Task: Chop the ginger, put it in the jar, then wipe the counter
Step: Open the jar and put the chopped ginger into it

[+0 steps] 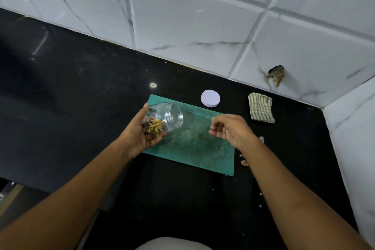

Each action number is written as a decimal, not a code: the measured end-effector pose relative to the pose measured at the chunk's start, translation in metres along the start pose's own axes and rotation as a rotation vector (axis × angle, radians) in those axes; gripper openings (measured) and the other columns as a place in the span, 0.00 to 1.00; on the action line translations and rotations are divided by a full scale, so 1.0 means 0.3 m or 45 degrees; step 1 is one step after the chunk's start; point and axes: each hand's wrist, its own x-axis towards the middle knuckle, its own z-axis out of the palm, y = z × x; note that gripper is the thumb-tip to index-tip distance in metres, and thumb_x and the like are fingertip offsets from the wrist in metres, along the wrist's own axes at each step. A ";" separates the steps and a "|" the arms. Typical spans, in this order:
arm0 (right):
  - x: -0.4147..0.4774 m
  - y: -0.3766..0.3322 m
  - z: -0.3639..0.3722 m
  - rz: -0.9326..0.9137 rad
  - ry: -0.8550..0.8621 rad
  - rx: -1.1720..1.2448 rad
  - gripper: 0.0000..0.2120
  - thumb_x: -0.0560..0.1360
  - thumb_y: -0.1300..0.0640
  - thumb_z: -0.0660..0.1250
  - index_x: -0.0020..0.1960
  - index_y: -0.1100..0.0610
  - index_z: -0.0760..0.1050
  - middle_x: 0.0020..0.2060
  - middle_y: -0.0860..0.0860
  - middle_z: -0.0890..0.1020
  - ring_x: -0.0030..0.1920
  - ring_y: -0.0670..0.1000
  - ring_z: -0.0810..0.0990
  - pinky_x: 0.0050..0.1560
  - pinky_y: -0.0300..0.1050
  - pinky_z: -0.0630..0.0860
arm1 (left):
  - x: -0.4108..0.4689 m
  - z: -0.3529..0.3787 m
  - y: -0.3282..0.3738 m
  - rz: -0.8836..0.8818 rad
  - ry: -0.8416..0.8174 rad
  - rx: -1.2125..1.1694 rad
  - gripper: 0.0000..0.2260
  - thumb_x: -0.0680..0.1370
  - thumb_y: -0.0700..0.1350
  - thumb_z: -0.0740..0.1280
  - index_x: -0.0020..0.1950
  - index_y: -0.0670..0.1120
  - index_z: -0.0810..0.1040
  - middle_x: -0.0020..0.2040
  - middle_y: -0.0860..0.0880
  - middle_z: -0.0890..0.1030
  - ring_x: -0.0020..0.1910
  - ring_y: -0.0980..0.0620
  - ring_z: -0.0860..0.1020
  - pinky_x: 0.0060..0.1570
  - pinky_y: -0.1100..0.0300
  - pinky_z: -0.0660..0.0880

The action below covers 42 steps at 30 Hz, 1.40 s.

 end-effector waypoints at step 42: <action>0.399 -0.122 0.043 -0.500 0.162 -1.667 0.38 0.74 0.41 0.75 0.78 0.51 0.65 0.70 0.59 0.70 0.69 0.64 0.72 0.65 0.56 0.73 | 0.150 0.069 0.154 -0.018 -0.018 0.018 0.34 0.75 0.71 0.65 0.66 0.44 0.78 0.55 0.38 0.84 0.49 0.44 0.83 0.36 0.58 0.83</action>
